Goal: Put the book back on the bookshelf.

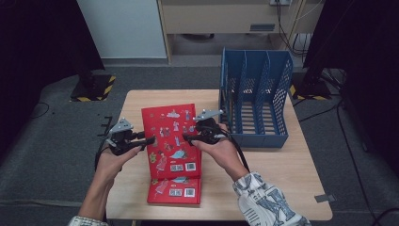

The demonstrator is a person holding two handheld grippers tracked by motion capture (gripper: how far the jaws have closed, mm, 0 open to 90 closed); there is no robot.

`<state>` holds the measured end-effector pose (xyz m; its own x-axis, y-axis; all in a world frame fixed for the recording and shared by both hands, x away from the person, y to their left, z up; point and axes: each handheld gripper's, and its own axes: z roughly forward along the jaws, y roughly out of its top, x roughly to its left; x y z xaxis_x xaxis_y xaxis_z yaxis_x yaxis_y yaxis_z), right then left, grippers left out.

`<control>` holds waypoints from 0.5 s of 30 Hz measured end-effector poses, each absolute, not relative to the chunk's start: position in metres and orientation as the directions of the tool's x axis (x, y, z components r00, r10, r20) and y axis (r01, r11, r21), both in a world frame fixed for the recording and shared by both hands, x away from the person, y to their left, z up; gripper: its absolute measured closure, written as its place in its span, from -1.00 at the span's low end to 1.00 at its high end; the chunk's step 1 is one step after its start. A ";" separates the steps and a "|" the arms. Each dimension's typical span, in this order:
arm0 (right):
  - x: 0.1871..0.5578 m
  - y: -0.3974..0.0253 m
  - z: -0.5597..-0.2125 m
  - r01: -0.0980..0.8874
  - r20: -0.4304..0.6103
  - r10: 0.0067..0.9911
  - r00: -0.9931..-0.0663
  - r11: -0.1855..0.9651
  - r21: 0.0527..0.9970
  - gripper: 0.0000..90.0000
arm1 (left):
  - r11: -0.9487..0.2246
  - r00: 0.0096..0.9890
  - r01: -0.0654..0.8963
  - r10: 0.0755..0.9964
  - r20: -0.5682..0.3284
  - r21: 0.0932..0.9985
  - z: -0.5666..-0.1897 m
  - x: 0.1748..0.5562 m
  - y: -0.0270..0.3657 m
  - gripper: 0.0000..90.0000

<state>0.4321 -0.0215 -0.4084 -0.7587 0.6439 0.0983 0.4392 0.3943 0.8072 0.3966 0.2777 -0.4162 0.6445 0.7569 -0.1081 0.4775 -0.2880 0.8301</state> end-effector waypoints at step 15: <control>0.433 -0.020 -0.400 0.424 0.083 0.654 -0.752 0.383 0.820 0.03 | -0.289 0.644 0.461 0.759 -0.092 0.839 -0.407 0.400 0.281 0.37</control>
